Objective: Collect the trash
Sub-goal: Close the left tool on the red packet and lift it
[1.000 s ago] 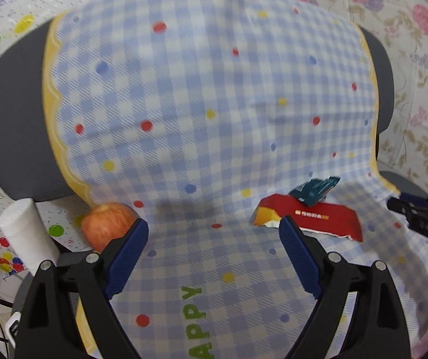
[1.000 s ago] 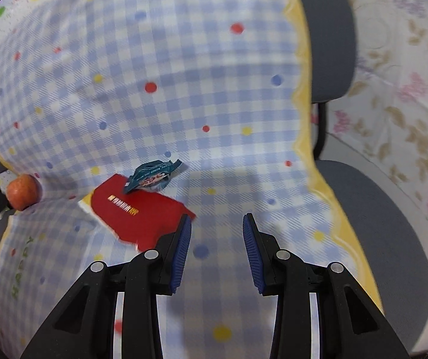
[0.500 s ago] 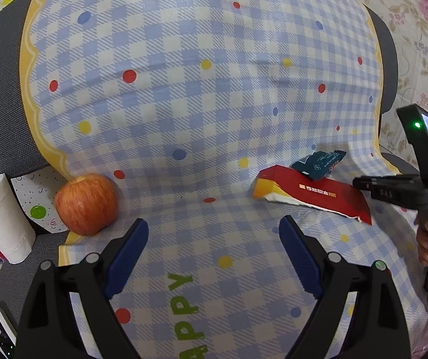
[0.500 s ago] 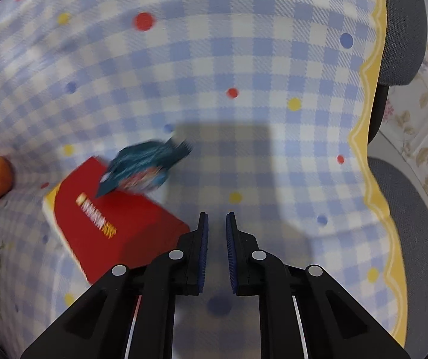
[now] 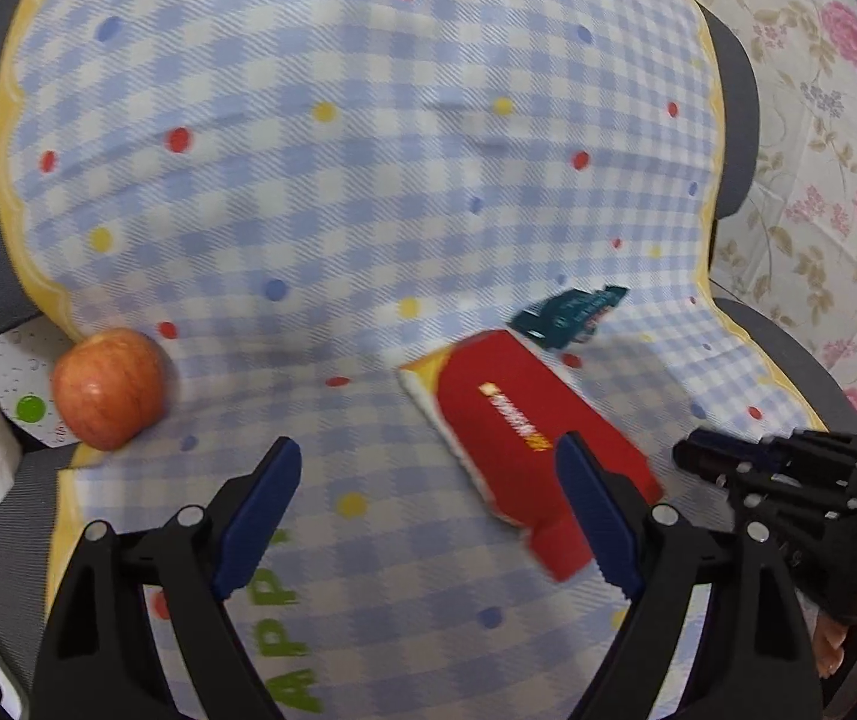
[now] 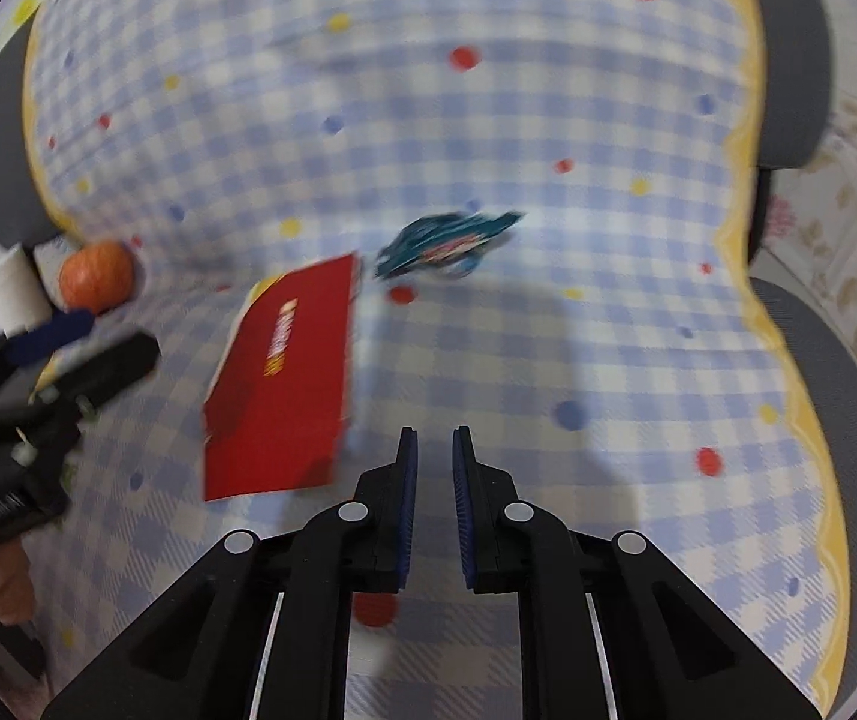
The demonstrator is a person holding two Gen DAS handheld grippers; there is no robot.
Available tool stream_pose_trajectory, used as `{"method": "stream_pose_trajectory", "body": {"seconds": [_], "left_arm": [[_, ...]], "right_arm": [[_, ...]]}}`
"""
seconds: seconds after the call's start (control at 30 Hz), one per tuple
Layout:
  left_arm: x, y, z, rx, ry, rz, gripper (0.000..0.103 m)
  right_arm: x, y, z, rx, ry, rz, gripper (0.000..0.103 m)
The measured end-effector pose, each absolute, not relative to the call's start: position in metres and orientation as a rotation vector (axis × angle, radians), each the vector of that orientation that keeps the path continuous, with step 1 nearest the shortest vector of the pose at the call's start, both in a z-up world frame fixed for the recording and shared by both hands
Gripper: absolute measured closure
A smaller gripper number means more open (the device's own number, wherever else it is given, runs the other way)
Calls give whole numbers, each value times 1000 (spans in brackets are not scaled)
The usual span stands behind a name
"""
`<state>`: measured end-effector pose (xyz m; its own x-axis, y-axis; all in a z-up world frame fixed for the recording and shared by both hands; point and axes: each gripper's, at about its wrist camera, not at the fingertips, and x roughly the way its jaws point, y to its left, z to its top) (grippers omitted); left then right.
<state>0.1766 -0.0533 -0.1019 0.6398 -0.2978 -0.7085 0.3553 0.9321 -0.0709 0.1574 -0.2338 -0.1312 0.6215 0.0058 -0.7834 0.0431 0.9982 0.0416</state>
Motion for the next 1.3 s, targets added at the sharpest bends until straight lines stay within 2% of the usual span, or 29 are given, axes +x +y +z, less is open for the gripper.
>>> {"method": "stream_pose_trajectory", "body": {"seconds": [0.07, 0.27, 0.53, 0.7, 0.8, 0.87, 0.9, 1.0, 1.07, 1.17, 1.3], "left_arm": [[179, -62, -106, 76, 815, -385, 21], [173, -92, -112, 107, 841, -438, 21], [172, -141, -118, 225, 853, -460, 20], [183, -149, -133, 291, 929, -387, 20], [186, -135, -133, 239, 945, -383, 31], [182, -123, -131, 223, 931, -381, 48], [180, -118, -129, 216, 922, -384, 51], [172, -98, -119, 141, 891, -413, 68], [167, -82, -109, 100, 855, -421, 82], [165, -54, -96, 30, 817, -415, 91], [164, -18, -82, -55, 777, -376, 92]], "right_arm": [[151, -246, -127, 81, 873, -48, 79], [144, -274, -121, 167, 823, -105, 70], [127, -296, -115, 237, 781, -146, 67], [123, -296, -116, 237, 783, -147, 67], [120, -297, -116, 233, 779, -148, 67], [118, -297, -116, 234, 774, -150, 67], [117, -296, -115, 234, 772, -150, 67], [116, -294, -114, 235, 765, -148, 67], [116, -291, -113, 235, 761, -144, 67], [116, -285, -110, 228, 756, -134, 67], [118, -277, -109, 222, 760, -123, 67]]}}
